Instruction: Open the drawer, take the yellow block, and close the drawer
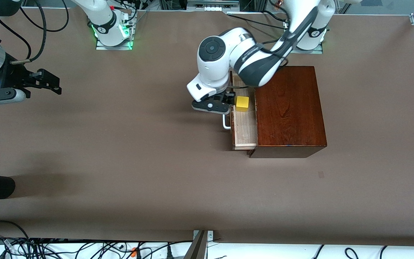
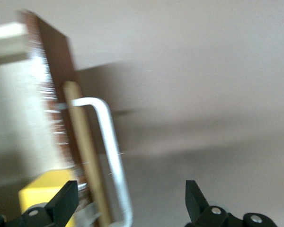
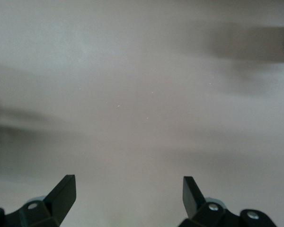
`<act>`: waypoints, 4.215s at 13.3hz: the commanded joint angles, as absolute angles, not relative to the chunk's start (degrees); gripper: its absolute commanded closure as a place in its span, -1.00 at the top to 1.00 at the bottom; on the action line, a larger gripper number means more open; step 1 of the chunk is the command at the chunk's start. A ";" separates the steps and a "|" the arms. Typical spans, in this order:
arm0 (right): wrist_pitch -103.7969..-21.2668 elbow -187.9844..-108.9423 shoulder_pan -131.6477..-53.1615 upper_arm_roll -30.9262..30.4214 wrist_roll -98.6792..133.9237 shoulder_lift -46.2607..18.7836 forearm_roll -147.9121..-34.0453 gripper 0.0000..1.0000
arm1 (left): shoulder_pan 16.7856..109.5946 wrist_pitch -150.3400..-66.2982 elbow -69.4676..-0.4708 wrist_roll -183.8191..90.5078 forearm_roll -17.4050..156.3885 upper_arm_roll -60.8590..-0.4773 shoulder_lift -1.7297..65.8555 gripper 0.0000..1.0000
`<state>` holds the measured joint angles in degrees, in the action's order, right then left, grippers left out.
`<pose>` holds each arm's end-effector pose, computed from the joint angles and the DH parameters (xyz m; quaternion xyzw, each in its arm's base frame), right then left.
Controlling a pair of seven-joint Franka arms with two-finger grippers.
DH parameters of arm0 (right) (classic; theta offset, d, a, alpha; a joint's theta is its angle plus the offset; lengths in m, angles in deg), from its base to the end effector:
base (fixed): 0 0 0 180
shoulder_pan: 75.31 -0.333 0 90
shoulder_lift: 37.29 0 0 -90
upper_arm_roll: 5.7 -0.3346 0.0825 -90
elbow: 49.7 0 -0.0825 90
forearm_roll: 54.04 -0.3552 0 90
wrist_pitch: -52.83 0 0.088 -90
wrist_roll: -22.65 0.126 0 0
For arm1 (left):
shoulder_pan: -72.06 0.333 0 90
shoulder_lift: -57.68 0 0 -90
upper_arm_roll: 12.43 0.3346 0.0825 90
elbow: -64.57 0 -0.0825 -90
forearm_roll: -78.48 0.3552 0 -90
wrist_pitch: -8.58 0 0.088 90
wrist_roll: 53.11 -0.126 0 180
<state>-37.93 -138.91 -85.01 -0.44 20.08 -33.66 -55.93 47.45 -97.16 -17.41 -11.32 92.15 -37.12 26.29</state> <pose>0.5436 0.0480 0.5976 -0.9979 -0.0606 0.0182 0.0133 0.4943 -0.4578 0.3978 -0.9960 0.0792 0.0270 0.0311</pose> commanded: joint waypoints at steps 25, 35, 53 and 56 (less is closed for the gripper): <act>-58.78 -111.42 -125.82 -8.78 6.39 1.88 -56.26 1.00 | 66.88 -86.61 -34.22 -56.36 77.60 -11.99 59.18 1.00; -65.91 -110.96 -131.20 -8.52 5.78 9.20 -46.14 1.00 | 66.97 -86.08 -33.96 -57.15 77.69 -11.90 59.18 1.00; -64.77 -109.47 -131.91 -8.43 6.31 11.84 -44.38 1.00 | 66.88 -84.50 -33.52 -57.33 77.43 -12.08 59.18 1.00; -65.91 -109.38 -131.91 -8.43 6.22 12.37 -44.38 1.00 | 66.88 -84.50 -33.52 -57.33 77.43 -12.08 59.18 1.00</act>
<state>-66.37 -112.03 -131.44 -8.62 6.38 10.66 -44.97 67.01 -85.08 -32.99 -55.87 79.08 -12.40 57.99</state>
